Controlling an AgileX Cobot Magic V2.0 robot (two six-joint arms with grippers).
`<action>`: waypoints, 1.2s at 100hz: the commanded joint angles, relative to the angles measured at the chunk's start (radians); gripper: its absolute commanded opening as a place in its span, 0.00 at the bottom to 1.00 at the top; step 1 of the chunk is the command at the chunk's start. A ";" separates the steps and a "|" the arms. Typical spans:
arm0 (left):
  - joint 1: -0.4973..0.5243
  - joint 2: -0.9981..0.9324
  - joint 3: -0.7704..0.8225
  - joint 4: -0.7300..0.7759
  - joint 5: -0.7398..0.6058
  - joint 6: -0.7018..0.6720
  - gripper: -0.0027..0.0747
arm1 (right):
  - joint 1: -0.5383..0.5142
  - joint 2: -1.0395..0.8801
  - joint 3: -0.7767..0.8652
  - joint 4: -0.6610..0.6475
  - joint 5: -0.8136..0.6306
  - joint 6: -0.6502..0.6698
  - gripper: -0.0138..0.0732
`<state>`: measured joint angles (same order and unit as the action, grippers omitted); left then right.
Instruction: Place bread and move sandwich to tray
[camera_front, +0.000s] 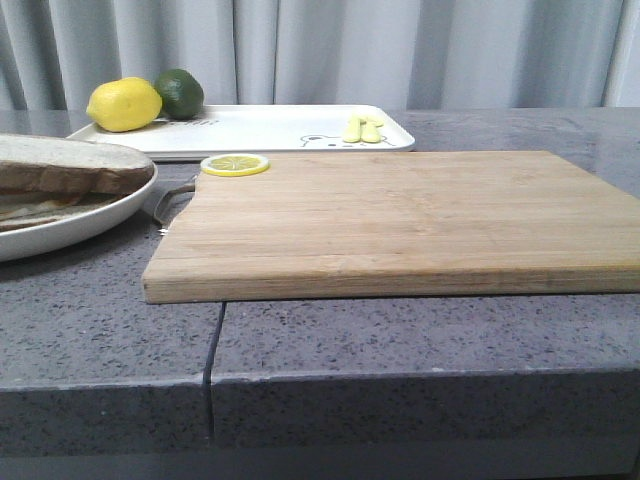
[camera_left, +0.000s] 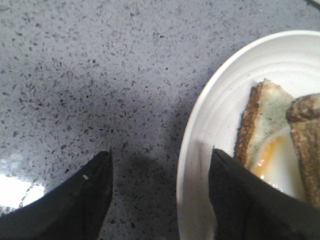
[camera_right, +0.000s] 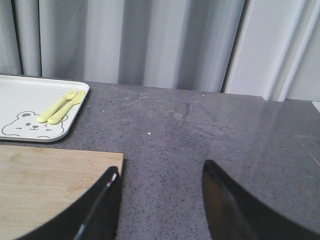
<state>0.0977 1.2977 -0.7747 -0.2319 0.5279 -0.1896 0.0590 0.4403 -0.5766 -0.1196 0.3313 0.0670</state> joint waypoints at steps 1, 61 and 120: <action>0.003 -0.010 -0.032 -0.019 -0.055 -0.003 0.53 | -0.005 0.001 -0.028 -0.017 -0.066 0.000 0.60; 0.003 -0.004 -0.032 -0.021 -0.061 -0.003 0.53 | -0.005 0.001 -0.028 -0.017 -0.066 0.000 0.60; 0.003 -0.004 -0.032 -0.021 -0.070 -0.003 0.53 | -0.005 0.001 -0.028 -0.017 -0.066 0.000 0.60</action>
<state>0.0977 1.3169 -0.7764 -0.2365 0.5080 -0.1896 0.0590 0.4403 -0.5766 -0.1196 0.3334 0.0670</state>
